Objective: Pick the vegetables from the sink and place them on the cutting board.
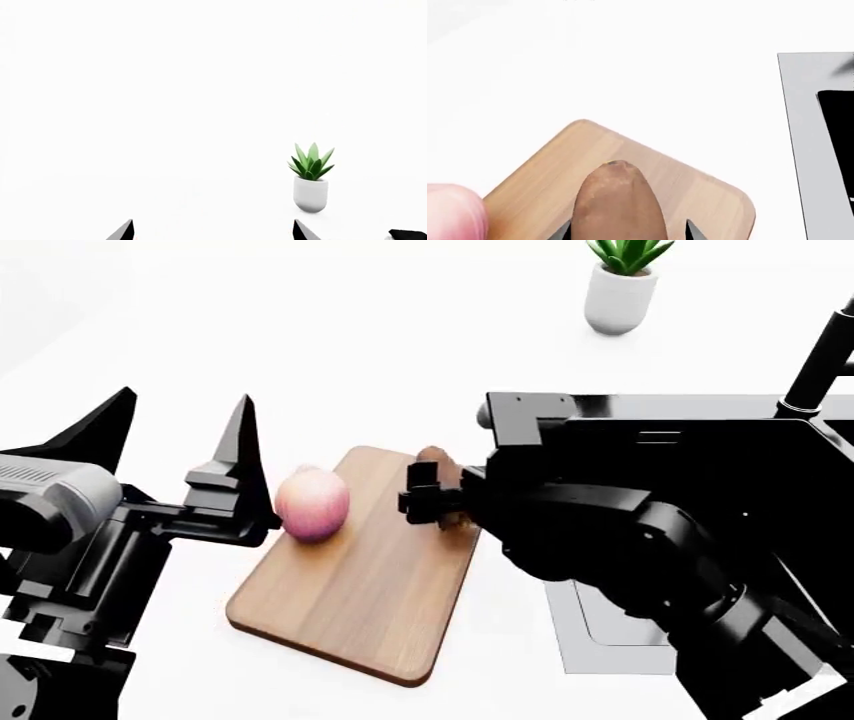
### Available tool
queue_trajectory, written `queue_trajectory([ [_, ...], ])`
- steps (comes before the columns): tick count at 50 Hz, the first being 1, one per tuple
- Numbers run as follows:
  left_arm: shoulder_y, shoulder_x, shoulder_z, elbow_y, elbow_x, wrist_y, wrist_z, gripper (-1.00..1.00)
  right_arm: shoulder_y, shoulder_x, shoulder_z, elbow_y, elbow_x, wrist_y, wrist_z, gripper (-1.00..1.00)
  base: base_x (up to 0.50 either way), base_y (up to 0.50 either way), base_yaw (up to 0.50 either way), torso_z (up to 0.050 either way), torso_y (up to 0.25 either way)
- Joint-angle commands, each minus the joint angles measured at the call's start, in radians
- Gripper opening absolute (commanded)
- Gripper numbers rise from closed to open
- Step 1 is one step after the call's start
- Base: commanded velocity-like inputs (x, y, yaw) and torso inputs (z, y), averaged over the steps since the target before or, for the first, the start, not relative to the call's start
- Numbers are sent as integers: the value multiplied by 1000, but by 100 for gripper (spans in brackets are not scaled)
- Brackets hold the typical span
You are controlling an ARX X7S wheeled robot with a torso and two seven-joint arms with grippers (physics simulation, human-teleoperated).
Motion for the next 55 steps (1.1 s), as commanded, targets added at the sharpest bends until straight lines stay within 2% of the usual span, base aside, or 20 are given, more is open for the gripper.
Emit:
queue_trajectory([
  [1, 0, -3, 8, -1, 2, 5, 2, 100, 11, 8, -17, -36, -36, -2, 5, 100, 0, 0, 0, 0, 0],
  [11, 2, -7, 11, -4, 3, 11, 5, 100, 15, 24, -6, -85, -29, -6, 20, 100, 0, 0, 0, 0, 0],
  [17, 2, -8, 16, -5, 6, 13, 4, 100, 28, 74, 37, -186, 11, -6, 69, 100, 0, 0, 0, 0, 0],
  [24, 3, -11, 14, 0, 2, 13, -2, 100, 48, 187, 134, -460, 97, -16, 207, 100, 0, 0, 0, 0, 0],
  [31, 7, -14, 17, 14, 1, 14, -6, 100, 30, 309, 167, -767, 39, -22, 362, 100, 0, 0, 0, 0, 0],
  [46, 11, -17, -10, 90, -37, 17, -58, 100, -327, 502, 234, -1103, -243, -255, 361, 100, 0, 0, 0, 0, 0],
  [51, 13, -5, 4, 108, 4, 36, -65, 100, -493, 579, 266, -1162, -345, -382, 329, 100, 0, 0, 0, 0, 0],
  [55, 13, 15, 17, 125, 47, 53, -87, 100, -562, 630, 291, -1193, -372, -445, 324, 100, 0, 0, 0, 0, 0],
])
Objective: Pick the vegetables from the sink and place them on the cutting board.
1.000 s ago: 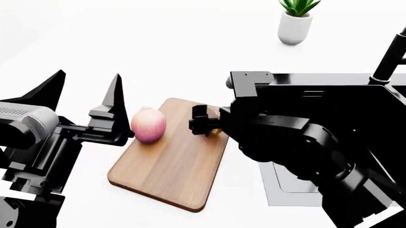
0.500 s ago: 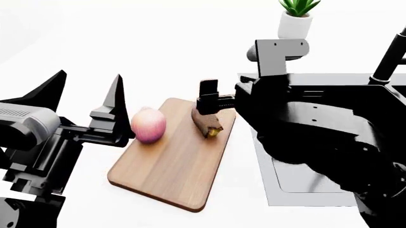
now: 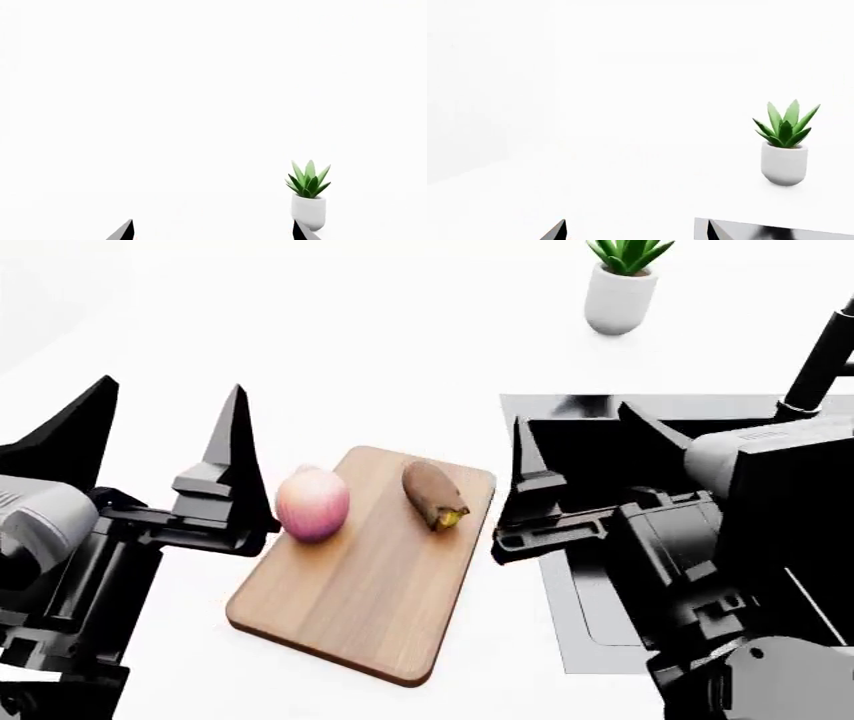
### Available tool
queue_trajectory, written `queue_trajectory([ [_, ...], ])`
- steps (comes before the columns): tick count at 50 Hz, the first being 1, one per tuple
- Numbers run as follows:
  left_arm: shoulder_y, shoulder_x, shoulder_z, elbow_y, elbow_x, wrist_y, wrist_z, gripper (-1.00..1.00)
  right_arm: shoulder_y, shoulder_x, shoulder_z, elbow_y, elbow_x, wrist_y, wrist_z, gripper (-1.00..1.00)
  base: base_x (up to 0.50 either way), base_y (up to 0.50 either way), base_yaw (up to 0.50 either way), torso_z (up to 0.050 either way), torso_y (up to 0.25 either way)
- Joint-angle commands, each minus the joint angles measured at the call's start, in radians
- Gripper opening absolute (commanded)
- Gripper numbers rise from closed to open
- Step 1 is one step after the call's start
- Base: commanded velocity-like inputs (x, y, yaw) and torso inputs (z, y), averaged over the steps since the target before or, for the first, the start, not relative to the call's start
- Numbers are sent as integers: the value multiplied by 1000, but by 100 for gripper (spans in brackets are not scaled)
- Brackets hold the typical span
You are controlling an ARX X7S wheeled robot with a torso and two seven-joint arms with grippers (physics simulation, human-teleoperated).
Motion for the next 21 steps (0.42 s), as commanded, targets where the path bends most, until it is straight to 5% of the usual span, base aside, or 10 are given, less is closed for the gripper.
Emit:
queue_trajectory([
  [1, 5, 25, 14, 58, 60, 31, -41, 100, -250, 159, 72, -169, -146, -199, -5, 100, 0, 0, 0, 0, 0],
  [14, 45, -7, -17, 123, 43, 111, -78, 100, -351, 260, 112, -228, -202, -363, 65, 100, 0, 0, 0, 0, 0],
  [21, 71, -59, -15, 125, 33, 217, -132, 100, -126, 484, -334, -230, -404, -706, 213, 100, 0, 0, 0, 0, 0],
])
